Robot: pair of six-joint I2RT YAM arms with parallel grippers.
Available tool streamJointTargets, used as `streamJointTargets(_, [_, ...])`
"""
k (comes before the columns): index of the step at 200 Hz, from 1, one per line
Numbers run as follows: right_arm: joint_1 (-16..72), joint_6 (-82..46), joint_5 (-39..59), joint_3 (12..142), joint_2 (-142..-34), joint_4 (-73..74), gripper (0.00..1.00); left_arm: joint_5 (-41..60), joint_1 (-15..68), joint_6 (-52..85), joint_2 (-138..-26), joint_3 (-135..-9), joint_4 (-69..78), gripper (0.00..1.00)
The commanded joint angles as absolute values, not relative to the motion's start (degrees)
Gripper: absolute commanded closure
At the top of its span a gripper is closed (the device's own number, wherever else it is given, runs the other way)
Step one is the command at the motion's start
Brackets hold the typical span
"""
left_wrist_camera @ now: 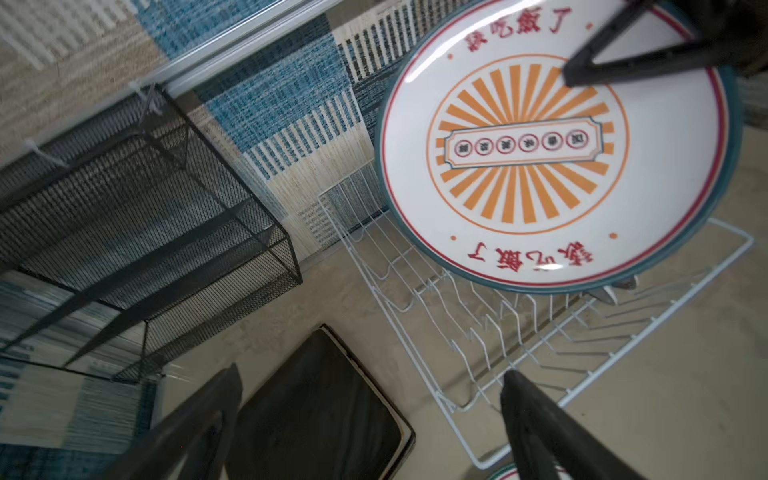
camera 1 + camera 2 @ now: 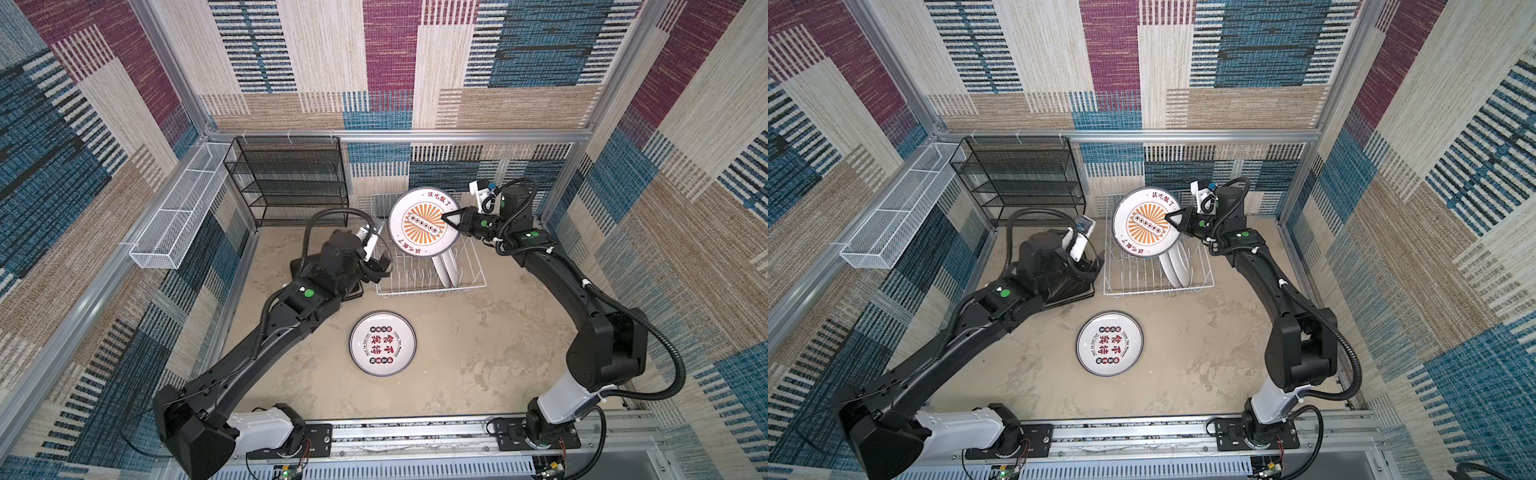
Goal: Unload the plates from the dish rack
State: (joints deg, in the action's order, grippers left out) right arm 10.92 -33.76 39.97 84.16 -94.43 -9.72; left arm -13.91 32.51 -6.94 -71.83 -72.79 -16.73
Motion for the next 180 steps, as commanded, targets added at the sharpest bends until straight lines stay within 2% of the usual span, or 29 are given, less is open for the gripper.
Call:
streamJointTargets(1, [10.9, -34.5, 40.0, 83.1, -93.2, -3.9, 1.00, 10.4, 25.6, 14.8, -72.8, -74.5, -20.1, 0.01])
streamJointTargets(11, [10.9, -34.3, 40.4, 82.9, -93.0, -3.4, 1.00, 16.9, 22.8, 19.6, -74.8, -75.1, -19.4, 0.01])
streamJointTargets(47, [10.9, -33.1, 42.7, 83.2, -93.1, -3.3, 1.00, 28.0, 19.6, 30.9, -81.8, -76.9, -14.9, 0.03])
streamJointTargets(72, [10.9, -32.7, 45.0, 83.8, -93.7, -3.4, 1.00, 32.0, 19.0, 36.4, -85.9, -77.5, -9.5, 0.08])
streamJointTargets(126, [10.9, -33.0, 49.5, 85.7, -96.2, -5.1, 1.00, 39.2, 18.9, 41.9, -93.2, -80.0, -1.3, 0.12])
streamJointTargets(180, [10.9, -35.4, 52.6, 86.2, -98.6, -3.9, 1.00, 42.4, 19.0, 47.7, -97.3, -80.9, 7.8, 0.31])
